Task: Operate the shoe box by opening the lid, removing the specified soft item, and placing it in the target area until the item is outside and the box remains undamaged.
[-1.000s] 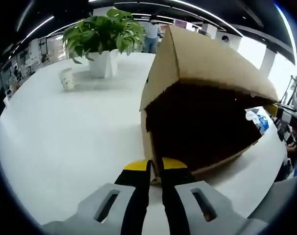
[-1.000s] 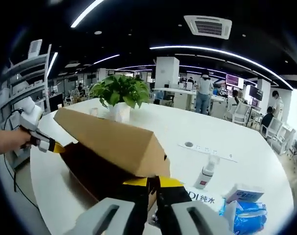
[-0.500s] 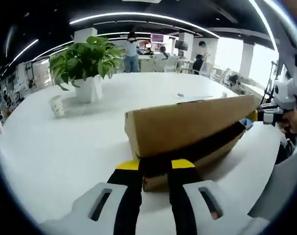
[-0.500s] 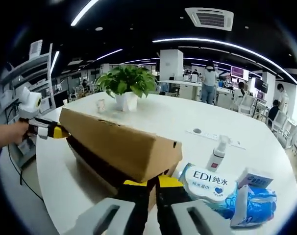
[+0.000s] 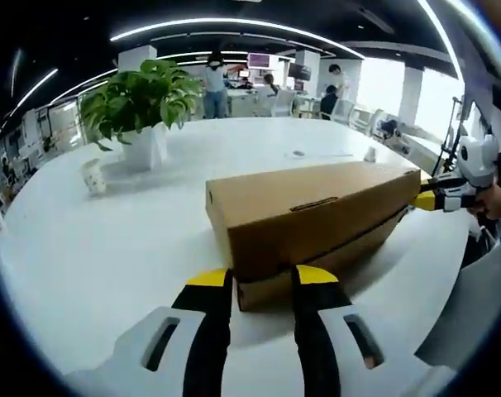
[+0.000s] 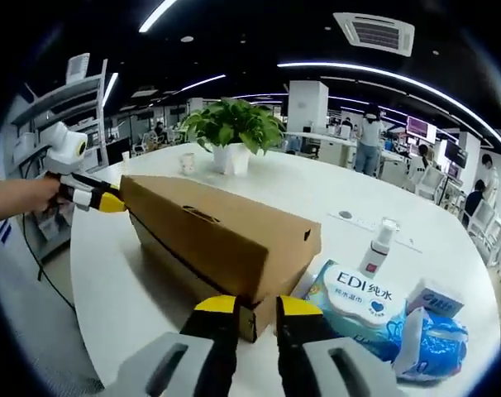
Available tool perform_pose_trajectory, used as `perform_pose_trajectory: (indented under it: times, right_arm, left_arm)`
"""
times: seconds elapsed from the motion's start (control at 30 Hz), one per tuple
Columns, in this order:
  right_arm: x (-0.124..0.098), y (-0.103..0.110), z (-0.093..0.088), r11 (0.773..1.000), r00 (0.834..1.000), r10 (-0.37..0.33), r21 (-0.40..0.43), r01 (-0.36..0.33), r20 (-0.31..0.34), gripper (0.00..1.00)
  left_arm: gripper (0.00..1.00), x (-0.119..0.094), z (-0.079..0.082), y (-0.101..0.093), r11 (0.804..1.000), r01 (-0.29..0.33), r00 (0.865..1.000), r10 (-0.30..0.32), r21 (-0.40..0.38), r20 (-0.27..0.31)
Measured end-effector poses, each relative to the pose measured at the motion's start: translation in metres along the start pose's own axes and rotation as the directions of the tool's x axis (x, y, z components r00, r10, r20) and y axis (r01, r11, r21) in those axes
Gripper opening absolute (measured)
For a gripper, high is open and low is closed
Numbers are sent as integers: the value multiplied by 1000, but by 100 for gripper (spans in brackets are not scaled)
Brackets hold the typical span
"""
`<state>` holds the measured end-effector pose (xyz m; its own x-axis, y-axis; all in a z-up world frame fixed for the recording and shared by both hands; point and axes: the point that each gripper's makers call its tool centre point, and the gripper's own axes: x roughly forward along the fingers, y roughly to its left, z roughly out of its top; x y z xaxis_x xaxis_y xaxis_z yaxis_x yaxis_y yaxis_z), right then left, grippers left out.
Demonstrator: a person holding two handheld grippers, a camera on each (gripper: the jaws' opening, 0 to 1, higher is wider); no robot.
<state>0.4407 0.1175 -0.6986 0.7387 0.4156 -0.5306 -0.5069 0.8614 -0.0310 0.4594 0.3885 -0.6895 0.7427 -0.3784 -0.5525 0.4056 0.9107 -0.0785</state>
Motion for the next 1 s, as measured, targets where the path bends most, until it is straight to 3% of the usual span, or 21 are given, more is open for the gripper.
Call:
perform_pose_trajectory:
  times: [0.43,0.7,1.0]
  right_arm:
    - [5,6,-13,998,999,33,-45,-34,-42,17]
    - [4,11,-5,997,998,61,-45,-62,-17,22]
    - [9,8,-6,999,999,43,-29,-44,-22,21]
  left_arm:
    - [29,1,-11,-2,1000,1,999,-1,14,-33]
    - [29,0,-7,-3,1000,3,1000,-2,28,-20]
    - [27,4,-6,2,999,5,1000,-5,32,-7]
